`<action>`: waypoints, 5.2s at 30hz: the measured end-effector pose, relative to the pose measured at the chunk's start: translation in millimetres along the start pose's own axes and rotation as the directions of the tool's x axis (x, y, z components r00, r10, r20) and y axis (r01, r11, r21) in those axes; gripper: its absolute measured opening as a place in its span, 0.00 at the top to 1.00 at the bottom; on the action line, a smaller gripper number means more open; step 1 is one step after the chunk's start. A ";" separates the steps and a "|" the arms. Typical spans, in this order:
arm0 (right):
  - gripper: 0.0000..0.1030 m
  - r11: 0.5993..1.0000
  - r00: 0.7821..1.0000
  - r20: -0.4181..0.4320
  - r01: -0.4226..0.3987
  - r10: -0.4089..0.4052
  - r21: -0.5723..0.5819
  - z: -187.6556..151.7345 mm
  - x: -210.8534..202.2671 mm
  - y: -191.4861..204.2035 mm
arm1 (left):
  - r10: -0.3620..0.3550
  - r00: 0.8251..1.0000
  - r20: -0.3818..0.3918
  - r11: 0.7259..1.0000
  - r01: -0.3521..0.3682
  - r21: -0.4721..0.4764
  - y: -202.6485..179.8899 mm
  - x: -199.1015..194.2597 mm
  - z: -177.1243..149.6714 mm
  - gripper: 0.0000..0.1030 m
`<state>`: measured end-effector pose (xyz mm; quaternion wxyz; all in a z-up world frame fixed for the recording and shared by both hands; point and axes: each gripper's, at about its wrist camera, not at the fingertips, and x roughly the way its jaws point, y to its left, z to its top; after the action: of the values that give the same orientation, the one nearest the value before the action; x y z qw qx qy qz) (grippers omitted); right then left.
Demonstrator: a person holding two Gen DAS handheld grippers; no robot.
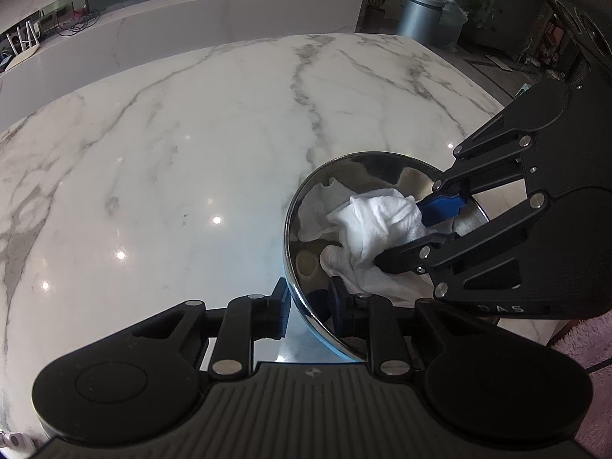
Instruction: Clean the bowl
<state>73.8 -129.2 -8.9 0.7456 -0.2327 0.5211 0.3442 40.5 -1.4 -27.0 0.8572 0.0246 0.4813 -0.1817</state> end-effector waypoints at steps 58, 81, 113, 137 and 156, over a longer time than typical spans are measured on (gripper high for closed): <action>0.81 0.936 0.944 0.329 -0.124 0.009 0.331 -51.2 -33.2 -86.2 | 0.152 0.988 -0.030 0.977 -0.155 -0.147 19.8 14.9 38.7 0.81; 0.81 0.950 0.945 0.321 -0.149 0.056 0.274 -60.6 -16.0 -70.9 | 0.163 0.987 0.001 0.975 -0.161 -0.151 23.8 13.6 30.5 0.78; 0.81 0.994 0.974 0.215 -0.088 0.072 0.063 -53.4 -20.9 -66.2 | 0.095 0.995 0.012 0.993 -0.096 0.067 12.4 9.9 18.9 0.77; 0.81 0.991 0.975 0.182 -0.125 0.131 -0.045 -46.2 -20.9 -65.8 | 0.066 0.997 0.034 0.993 -0.069 0.096 16.6 12.4 19.8 0.75; 0.81 0.991 0.986 0.104 -0.131 0.133 -0.023 -58.5 -3.2 -42.4 | 0.054 0.998 0.015 0.996 -0.053 -0.068 27.2 0.3 19.0 0.57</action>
<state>69.1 -199.0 -26.8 0.7456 -0.1851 0.4925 0.4089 65.3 19.8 -20.7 0.8661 0.0071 0.4791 -0.1425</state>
